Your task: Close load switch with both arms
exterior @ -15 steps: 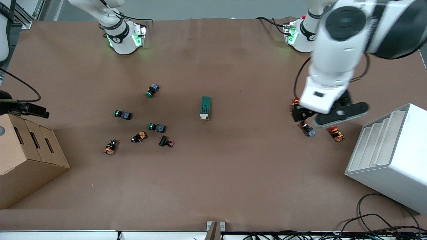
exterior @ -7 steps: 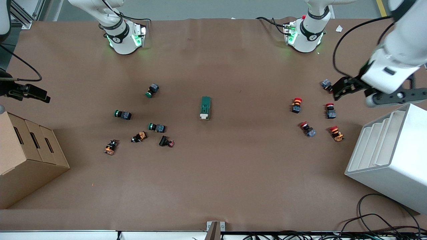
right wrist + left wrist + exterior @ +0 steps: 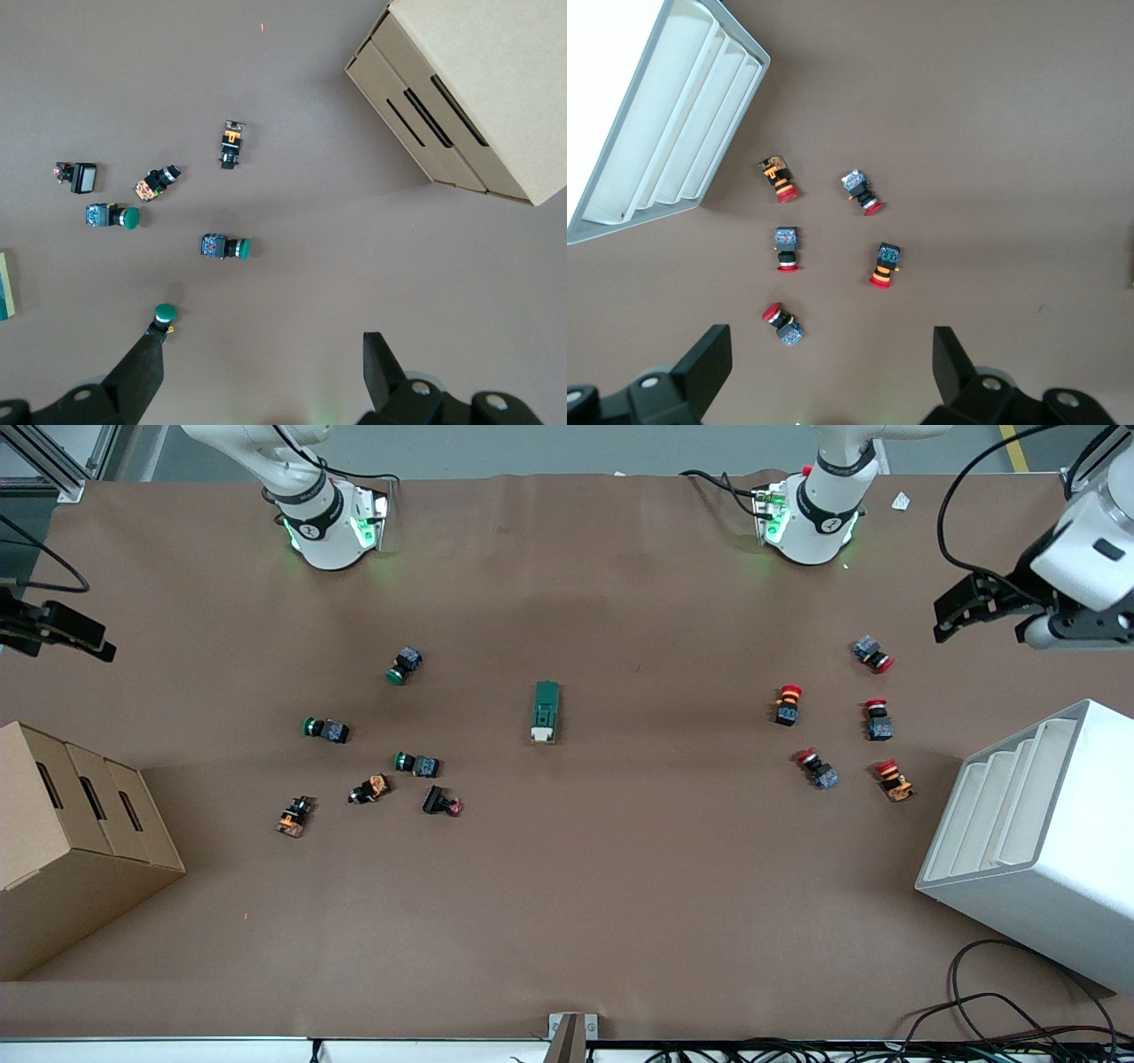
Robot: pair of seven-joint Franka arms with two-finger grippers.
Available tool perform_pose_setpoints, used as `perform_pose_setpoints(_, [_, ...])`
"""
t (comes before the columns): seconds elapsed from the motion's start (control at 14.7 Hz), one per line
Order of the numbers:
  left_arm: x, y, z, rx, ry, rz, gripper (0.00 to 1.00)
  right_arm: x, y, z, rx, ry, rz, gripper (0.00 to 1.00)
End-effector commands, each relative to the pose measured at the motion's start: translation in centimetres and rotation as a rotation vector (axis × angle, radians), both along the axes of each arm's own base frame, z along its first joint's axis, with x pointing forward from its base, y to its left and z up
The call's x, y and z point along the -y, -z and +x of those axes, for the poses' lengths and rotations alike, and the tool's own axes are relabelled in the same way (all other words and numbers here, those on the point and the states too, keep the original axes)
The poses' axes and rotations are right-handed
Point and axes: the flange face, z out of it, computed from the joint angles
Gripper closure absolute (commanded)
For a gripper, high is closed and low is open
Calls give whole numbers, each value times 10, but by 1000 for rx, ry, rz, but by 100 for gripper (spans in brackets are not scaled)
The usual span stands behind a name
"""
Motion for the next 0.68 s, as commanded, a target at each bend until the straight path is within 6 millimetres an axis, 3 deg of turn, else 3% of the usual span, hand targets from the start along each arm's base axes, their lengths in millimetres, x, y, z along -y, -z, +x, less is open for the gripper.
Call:
perform_pose_setpoints(0.0, [-3,-3,-19,30,24,-14,0,-2,-2,-14,0,-15,-10,0])
perform_pose_setpoints(0.61, [-5,-23,-10,47,40,-16,0,-4,-4,-22,11,-23,-23,0])
